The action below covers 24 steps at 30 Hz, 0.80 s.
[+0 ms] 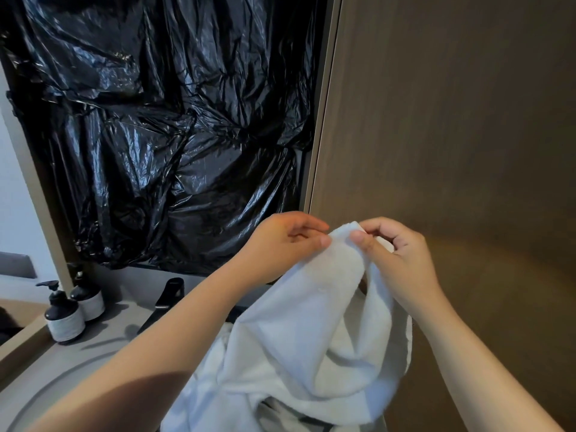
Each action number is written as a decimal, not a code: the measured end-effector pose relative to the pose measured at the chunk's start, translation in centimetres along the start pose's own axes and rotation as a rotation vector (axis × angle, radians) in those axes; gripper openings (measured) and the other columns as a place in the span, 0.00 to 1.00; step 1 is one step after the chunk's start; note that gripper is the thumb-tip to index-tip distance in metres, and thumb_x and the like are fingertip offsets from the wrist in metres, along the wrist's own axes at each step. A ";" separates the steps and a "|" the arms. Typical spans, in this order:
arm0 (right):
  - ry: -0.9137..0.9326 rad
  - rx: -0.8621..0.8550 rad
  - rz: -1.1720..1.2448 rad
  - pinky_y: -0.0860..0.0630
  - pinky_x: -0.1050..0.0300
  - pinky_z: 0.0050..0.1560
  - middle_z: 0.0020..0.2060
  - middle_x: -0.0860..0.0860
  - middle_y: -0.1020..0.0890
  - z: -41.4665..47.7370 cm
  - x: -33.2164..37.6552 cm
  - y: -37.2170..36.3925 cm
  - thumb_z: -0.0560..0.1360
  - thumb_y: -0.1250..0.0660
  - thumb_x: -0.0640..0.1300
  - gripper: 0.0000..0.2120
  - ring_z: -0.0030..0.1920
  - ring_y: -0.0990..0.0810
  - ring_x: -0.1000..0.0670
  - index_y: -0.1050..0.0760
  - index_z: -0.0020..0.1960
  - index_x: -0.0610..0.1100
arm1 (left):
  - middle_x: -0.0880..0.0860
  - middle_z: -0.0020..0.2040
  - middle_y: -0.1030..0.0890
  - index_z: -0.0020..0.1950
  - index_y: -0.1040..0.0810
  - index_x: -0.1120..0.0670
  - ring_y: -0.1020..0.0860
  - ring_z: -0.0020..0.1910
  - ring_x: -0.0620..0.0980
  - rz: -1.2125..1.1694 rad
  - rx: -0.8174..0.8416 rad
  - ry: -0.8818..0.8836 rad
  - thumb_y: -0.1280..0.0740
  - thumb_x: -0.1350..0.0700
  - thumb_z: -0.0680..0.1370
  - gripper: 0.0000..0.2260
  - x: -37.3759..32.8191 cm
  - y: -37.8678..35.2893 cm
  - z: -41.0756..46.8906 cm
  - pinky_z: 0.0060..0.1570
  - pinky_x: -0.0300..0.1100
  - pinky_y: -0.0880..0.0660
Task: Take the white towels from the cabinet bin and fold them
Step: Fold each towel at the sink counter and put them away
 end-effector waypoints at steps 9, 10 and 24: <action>-0.121 -0.086 -0.052 0.27 0.73 0.47 0.43 0.54 0.15 -0.7 -3.5 5.3 0.74 0.28 0.40 0.11 0.47 0.18 0.59 0.20 0.56 0.48 | 0.60 0.46 0.17 0.47 0.18 0.56 0.19 0.42 0.55 0.069 -0.022 0.101 0.31 0.48 0.77 0.11 0.9 1.5 0.0 0.49 0.49 0.21; -0.124 -0.117 -0.062 0.26 0.73 0.47 0.43 0.53 0.15 -0.8 -3.7 6.3 0.73 0.27 0.39 0.12 0.47 0.18 0.59 0.20 0.55 0.48 | 0.60 0.46 0.18 0.46 0.18 0.54 0.19 0.43 0.57 0.065 -0.078 0.096 0.31 0.48 0.76 0.10 1.3 2.6 0.0 0.50 0.51 0.21; -0.189 -0.353 -0.192 0.28 0.62 0.46 0.51 0.53 0.18 -0.1 -4.5 15.2 0.76 0.30 0.41 0.08 0.53 0.23 0.57 0.19 0.54 0.47 | 0.43 0.29 0.24 0.42 0.24 0.53 0.27 0.27 0.40 -0.077 -0.504 -0.047 0.37 0.54 0.81 0.09 2.7 12.3 1.6 0.28 0.31 0.31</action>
Point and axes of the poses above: each hand's wrist, its own z-axis towards the middle knuckle, its own y-axis out of the back of the hand, x = y × z, the point moved 9 cm from there along z, towards the middle knuckle
